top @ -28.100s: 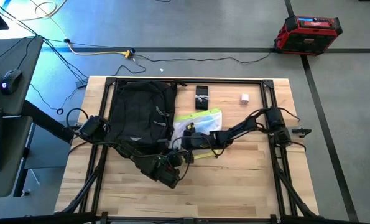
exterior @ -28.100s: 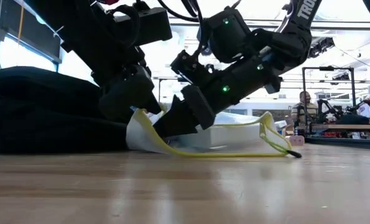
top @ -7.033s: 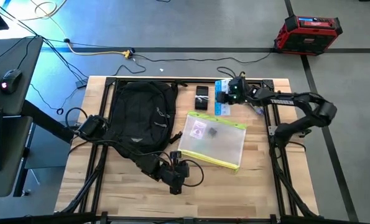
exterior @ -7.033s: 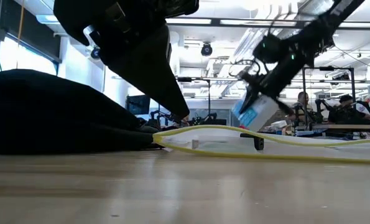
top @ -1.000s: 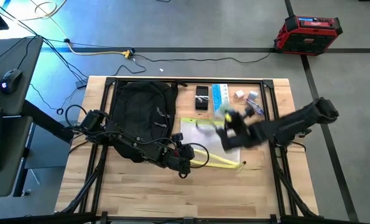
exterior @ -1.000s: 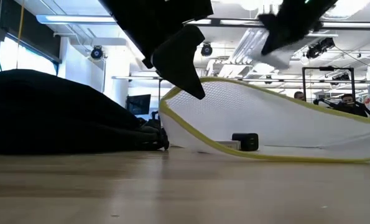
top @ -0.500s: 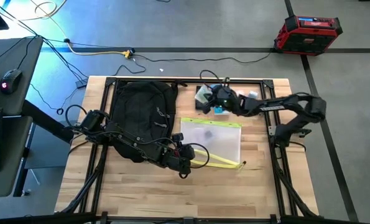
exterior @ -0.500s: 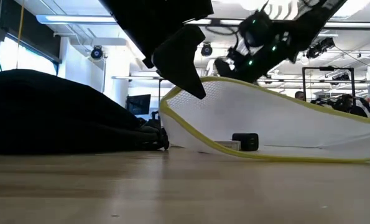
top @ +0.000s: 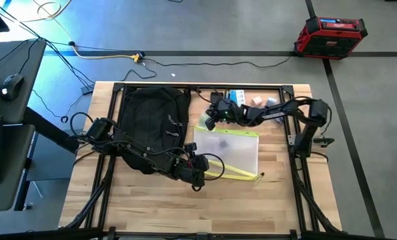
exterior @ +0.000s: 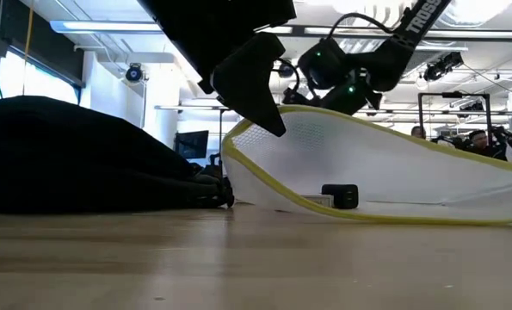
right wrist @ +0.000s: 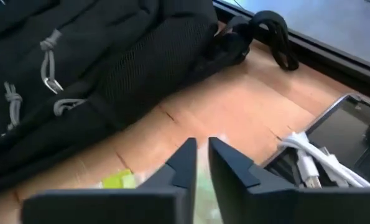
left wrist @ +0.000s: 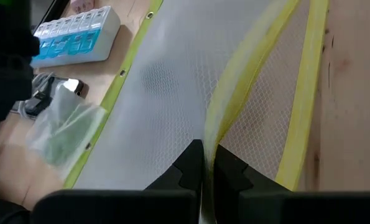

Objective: Unpack backpack
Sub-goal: Remove the deck of cards from the transparent zip bag

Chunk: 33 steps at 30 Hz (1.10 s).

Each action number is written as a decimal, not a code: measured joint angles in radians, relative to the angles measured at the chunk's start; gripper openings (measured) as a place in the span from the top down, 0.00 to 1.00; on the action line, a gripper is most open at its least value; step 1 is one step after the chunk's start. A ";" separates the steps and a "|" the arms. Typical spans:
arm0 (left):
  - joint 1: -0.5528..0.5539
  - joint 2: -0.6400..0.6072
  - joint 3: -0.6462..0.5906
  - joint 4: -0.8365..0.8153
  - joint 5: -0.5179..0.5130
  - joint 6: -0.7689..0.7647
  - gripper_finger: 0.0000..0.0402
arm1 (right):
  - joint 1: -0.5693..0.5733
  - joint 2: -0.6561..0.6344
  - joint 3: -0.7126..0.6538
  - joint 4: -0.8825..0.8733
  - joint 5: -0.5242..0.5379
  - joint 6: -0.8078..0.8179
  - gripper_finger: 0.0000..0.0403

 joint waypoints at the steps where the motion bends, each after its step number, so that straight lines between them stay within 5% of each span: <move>1: 0.000 0.000 0.000 0.000 0.000 0.000 1.00 | -0.001 -0.002 0.014 -0.027 0.008 0.000 0.84; 9: -0.001 0.000 0.000 -0.003 0.002 -0.001 1.00 | 0.057 -0.202 0.105 -0.396 -0.054 -0.114 0.56; 17: -0.001 0.000 0.000 -0.001 0.004 -0.018 1.00 | 0.479 -0.428 -0.012 -0.414 0.084 0.016 0.54; 24: -0.001 0.000 0.000 0.007 0.003 -0.054 1.00 | 0.871 -0.247 -0.057 -0.192 0.395 0.226 0.57; 30: -0.010 0.000 0.000 0.040 -0.031 -0.050 1.00 | 0.863 -0.043 -0.058 -0.180 0.460 0.432 0.55; 33: -0.010 0.001 0.000 0.052 -0.027 -0.036 1.00 | 0.808 0.006 -0.051 -0.181 0.387 0.447 0.49</move>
